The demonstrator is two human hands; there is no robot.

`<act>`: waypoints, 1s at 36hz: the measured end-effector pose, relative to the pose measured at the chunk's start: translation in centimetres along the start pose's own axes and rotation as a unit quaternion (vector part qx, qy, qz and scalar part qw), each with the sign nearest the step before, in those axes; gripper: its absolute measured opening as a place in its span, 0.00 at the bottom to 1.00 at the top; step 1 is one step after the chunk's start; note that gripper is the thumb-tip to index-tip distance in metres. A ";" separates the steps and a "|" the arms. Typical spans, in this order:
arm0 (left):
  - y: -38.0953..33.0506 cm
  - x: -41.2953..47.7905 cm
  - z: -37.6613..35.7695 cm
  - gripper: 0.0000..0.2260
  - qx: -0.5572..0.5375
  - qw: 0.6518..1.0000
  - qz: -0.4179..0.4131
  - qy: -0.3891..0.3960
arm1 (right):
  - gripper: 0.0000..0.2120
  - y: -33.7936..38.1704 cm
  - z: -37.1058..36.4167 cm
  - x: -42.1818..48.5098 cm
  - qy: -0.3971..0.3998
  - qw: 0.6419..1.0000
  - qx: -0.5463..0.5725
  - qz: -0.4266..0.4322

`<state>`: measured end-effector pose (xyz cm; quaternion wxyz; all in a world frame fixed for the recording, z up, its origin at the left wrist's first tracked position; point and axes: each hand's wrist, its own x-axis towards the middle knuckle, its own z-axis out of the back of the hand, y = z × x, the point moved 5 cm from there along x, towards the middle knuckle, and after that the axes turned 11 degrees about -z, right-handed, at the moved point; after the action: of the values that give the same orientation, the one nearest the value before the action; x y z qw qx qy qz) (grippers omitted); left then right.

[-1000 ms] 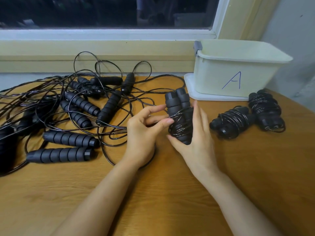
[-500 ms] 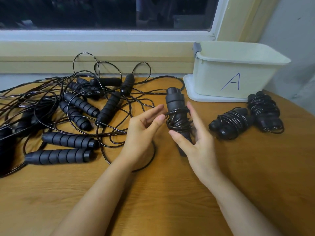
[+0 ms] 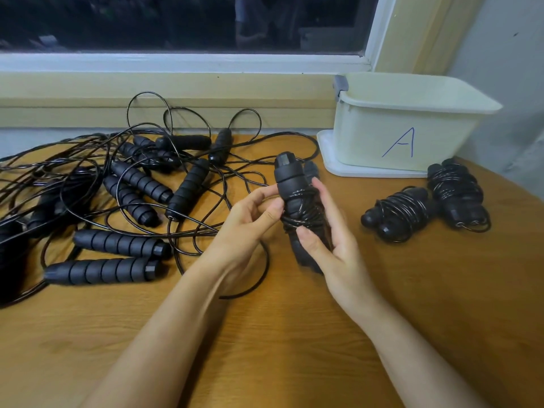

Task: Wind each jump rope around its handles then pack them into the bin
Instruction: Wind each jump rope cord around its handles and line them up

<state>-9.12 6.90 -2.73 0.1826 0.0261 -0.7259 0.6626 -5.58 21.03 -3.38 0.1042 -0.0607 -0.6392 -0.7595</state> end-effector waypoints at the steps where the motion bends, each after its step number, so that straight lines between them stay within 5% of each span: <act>1: -0.1 0.0 0.1 0.20 -0.008 1.000 -0.003 -0.011 | 0.30 0.2 0.1 0.0 -0.005 1.000 -0.011 0.010; 17: -0.6 -0.1 0.0 0.15 -0.027 0.997 -0.021 -0.067 | 0.32 0.0 0.2 0.2 -0.024 1.000 -0.005 0.008; 36: -1.2 0.2 0.9 0.14 -0.079 0.996 0.012 -0.039 | 0.29 0.1 0.9 0.6 0.023 0.971 0.210 -0.116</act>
<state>-9.21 5.93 -1.57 0.1470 0.0288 -0.7828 0.6040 -6.15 21.84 -2.98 0.0400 0.0543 -0.7843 -0.6167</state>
